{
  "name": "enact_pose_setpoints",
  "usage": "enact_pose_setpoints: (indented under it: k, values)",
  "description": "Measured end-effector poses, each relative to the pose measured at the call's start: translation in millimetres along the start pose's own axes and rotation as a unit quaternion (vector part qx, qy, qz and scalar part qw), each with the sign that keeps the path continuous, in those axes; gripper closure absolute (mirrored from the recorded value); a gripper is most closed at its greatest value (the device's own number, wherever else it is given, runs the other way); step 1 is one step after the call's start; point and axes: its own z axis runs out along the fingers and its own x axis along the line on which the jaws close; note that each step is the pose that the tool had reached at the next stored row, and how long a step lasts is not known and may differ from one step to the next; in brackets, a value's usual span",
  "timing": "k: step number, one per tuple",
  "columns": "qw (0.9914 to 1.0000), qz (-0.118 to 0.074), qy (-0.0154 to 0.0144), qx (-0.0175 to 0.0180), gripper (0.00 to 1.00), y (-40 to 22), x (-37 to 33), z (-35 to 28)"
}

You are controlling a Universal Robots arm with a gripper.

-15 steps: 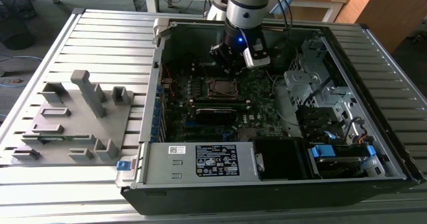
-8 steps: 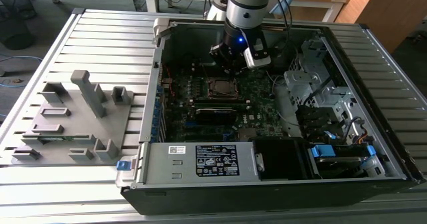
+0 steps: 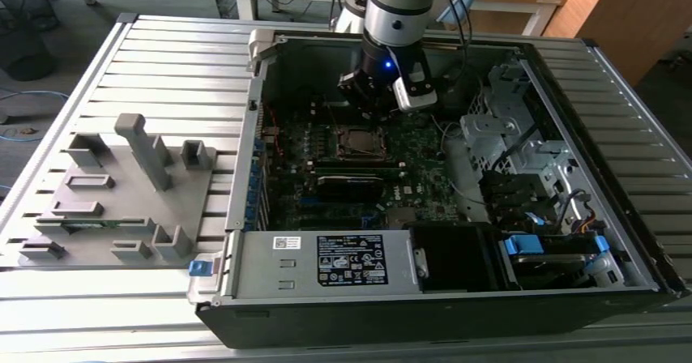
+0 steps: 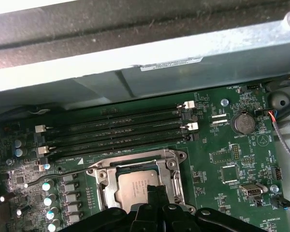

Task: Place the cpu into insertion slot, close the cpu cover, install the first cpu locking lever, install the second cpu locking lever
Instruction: 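Close the cpu cover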

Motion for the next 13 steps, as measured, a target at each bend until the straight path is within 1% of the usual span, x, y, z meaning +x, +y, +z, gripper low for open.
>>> enact_pose_setpoints:
  k: [13]
  values:
    - [1.00000,0.000,0.0000,0.0000,0.89,-0.3,1.6,0.1]
